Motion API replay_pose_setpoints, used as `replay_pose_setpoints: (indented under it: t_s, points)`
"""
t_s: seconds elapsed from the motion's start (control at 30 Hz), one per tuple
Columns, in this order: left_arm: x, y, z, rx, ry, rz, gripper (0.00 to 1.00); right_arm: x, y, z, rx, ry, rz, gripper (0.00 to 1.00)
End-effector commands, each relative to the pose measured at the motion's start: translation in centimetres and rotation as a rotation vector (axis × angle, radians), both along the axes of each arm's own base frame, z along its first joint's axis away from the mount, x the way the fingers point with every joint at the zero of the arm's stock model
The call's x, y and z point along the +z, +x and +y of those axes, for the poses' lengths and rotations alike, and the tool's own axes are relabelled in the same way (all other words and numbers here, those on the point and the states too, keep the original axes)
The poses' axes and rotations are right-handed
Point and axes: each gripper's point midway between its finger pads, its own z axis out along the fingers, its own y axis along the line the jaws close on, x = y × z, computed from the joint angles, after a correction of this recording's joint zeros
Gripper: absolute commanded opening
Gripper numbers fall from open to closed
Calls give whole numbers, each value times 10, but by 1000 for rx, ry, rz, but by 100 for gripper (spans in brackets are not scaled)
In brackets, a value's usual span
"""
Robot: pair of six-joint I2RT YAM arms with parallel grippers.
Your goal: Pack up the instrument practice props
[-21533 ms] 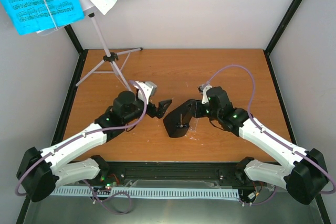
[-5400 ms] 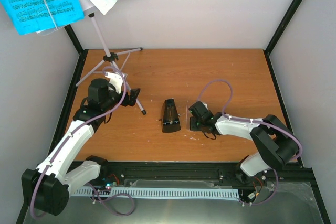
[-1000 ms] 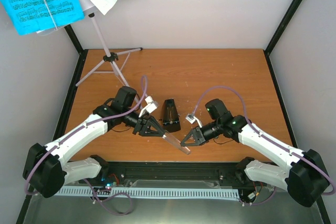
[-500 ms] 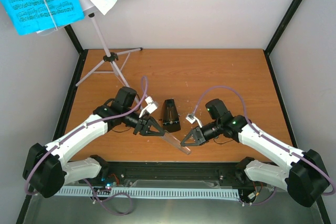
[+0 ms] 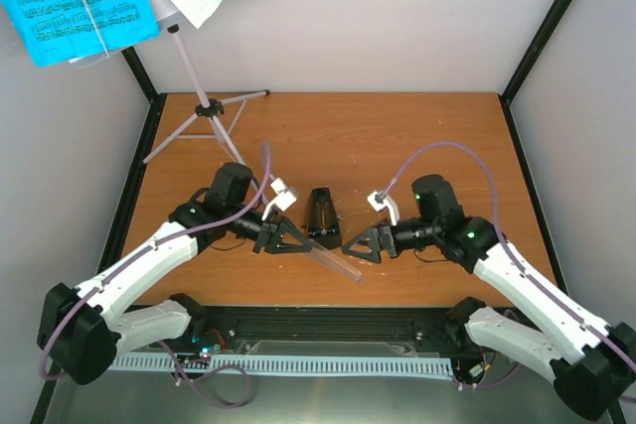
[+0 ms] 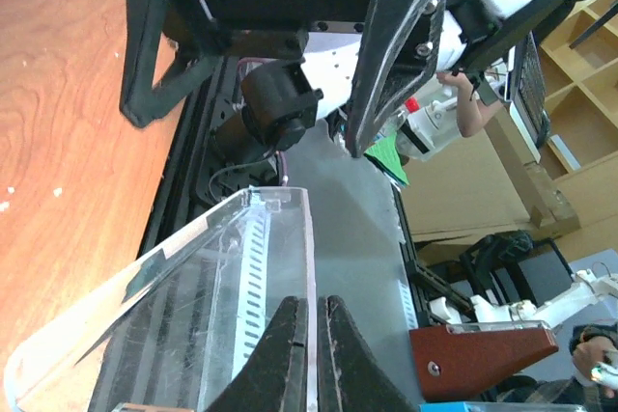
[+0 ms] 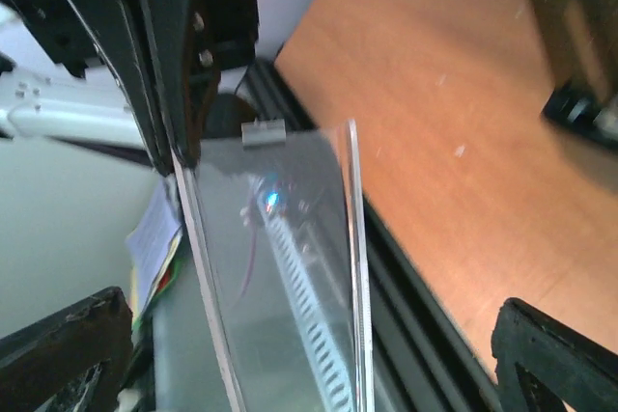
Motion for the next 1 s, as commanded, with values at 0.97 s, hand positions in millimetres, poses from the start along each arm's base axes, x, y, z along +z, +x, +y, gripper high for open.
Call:
replay_pose_setpoints:
  t_s: [0.97]
  points:
    - [187, 86, 18, 626, -641, -5, 0, 198, 103, -40, -729, 579, -408, 97]
